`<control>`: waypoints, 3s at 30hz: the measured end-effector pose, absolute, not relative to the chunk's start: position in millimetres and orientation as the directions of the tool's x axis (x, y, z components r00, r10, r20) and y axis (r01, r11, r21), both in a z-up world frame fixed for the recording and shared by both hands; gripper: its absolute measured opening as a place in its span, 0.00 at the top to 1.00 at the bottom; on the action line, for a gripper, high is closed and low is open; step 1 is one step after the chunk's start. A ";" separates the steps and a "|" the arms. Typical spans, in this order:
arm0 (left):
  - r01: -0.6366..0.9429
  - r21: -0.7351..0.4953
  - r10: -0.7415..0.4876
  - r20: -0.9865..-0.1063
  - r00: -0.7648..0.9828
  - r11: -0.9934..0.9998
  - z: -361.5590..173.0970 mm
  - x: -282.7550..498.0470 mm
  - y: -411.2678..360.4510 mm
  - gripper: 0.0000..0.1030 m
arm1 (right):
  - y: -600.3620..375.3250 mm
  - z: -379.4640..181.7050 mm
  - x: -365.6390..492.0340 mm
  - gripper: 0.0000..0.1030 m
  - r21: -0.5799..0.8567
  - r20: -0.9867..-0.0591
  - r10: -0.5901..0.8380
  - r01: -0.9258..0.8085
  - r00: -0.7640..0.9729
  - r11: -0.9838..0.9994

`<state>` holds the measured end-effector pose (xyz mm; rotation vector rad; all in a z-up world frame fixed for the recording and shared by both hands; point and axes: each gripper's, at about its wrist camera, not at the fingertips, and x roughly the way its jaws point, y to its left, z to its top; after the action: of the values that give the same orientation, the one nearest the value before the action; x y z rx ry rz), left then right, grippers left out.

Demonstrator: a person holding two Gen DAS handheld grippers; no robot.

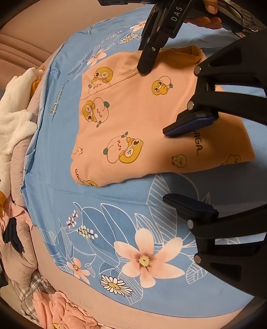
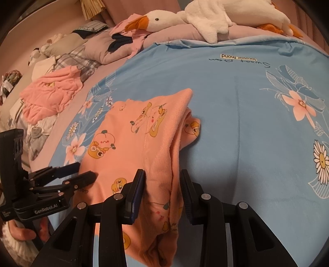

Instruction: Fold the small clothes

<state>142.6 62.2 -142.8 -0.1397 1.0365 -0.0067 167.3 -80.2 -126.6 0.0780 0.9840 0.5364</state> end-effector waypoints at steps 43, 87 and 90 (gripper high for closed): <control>-0.065 -0.100 -0.058 -0.881 0.470 0.993 -151.7 103.3 43.3 0.43 | -89.5 -131.9 118.9 0.68 0.288 -0.795 0.454 -0.407 0.402 0.867; -0.154 -0.007 0.070 -0.869 0.490 0.988 -124.4 55.6 41.8 0.01 | -87.7 -100.7 67.6 0.04 0.244 -0.767 0.442 -0.427 0.464 0.871; -0.171 -0.025 0.062 -0.871 0.487 0.985 -117.2 49.3 44.2 0.01 | -88.9 -97.1 62.0 0.01 0.243 -0.759 0.445 -0.427 0.476 0.871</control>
<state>49.3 44.2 -117.2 -0.1137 1.0536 0.1424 62.0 -88.9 -97.1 0.0208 0.9333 0.5325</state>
